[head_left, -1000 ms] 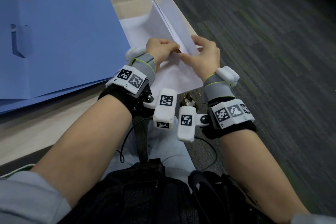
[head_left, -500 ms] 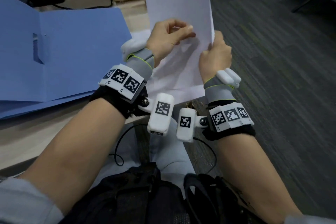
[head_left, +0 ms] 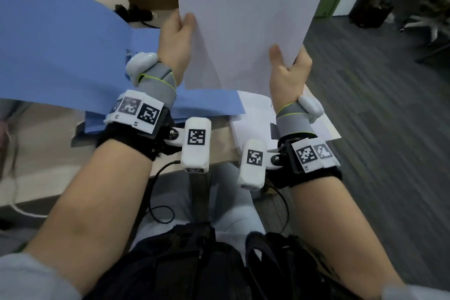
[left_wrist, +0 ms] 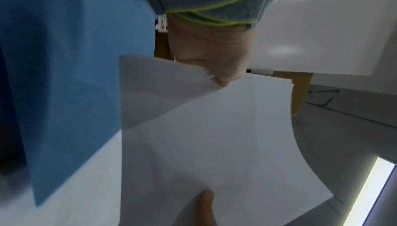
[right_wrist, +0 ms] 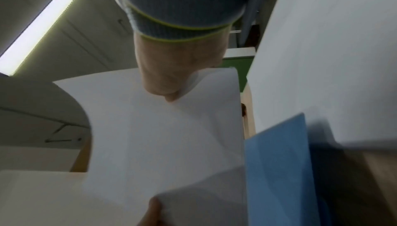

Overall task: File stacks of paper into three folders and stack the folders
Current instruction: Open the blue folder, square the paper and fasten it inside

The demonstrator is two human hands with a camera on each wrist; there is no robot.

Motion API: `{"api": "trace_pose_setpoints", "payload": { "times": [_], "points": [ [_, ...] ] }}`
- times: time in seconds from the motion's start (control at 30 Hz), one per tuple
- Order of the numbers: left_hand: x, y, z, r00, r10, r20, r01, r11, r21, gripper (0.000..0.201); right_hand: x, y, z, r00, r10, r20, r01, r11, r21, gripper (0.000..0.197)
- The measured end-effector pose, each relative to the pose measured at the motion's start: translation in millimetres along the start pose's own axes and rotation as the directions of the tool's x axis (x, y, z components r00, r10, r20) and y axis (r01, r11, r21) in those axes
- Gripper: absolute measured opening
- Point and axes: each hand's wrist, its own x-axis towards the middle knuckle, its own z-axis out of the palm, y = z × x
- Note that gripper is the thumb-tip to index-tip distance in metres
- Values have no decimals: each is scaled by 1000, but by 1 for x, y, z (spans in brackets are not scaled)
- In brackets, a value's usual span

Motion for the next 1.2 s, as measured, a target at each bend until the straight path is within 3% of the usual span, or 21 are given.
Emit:
{"api": "trace_pose_setpoints", "payload": {
  "times": [0.1,0.23,0.33,0.5,0.57,0.67,0.77,0.93,1.03,1.2],
  "points": [
    [-10,-14,-25,1000,-16,-8,17,997,76,21,-7,15,8,980,179,88,-184,981,53,6],
    [-29,-31,-44,996,-93,5,91,987,135,24,-23,30,21,929,340,143,-350,936,49,12],
    [-33,-31,-46,992,-129,5,125,968,219,42,-26,30,29,935,328,134,-337,940,46,13],
    [-15,-25,-65,988,-116,-101,135,969,209,21,-8,22,43,947,295,126,-291,955,-51,18],
    [-7,-24,-80,978,-130,-164,163,965,206,26,-1,20,50,939,301,167,-282,951,-128,18],
    [0,-27,-105,977,-76,-198,157,888,432,38,7,29,61,905,371,208,-314,912,-263,19],
    [1,-37,-119,987,-35,-159,131,750,648,40,13,40,73,871,436,225,-324,856,-402,22],
    [2,-50,-125,998,5,-58,42,621,783,39,23,55,89,823,518,233,-349,785,-512,29],
    [2,-61,-130,999,-34,-17,34,585,810,39,25,62,97,785,568,247,-367,748,-553,42],
    [-5,-67,-127,1000,-28,-5,21,594,804,40,24,72,101,774,591,228,-376,718,-585,58]
  ]
}}
